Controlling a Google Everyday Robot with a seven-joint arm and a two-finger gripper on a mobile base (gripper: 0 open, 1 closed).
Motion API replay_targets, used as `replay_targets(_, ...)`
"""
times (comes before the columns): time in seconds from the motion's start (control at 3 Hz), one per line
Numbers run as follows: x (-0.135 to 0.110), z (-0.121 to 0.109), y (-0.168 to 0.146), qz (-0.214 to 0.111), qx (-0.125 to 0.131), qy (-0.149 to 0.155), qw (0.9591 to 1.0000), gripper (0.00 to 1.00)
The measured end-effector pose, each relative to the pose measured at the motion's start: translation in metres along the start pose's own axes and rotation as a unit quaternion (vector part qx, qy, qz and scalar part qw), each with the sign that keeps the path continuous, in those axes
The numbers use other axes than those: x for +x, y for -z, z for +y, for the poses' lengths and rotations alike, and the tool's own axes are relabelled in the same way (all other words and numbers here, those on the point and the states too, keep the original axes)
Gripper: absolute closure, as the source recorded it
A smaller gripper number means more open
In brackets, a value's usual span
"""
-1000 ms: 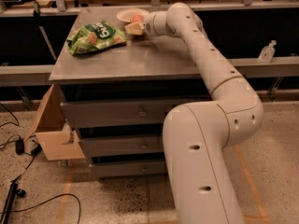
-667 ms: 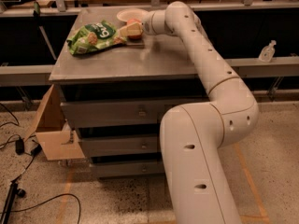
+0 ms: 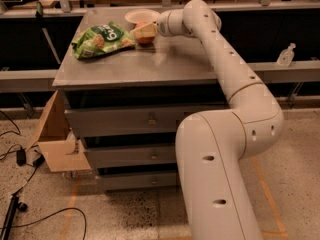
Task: Move apple near paper bowl
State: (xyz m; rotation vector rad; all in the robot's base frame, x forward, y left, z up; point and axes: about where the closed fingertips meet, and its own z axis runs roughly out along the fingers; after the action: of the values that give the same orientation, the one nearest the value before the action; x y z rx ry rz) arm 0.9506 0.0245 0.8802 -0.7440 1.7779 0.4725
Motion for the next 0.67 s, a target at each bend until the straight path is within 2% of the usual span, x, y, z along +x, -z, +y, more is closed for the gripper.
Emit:
replay_targets(0.33, -0.005, -0.025, 0.044, 0.001, 0.012, -0.002, 0.9999, 0.0)
replay_targets(0.67, -0.013, -0.068, 0.106, 0.003, 0.06, -0.004, 0.9982, 0.0)
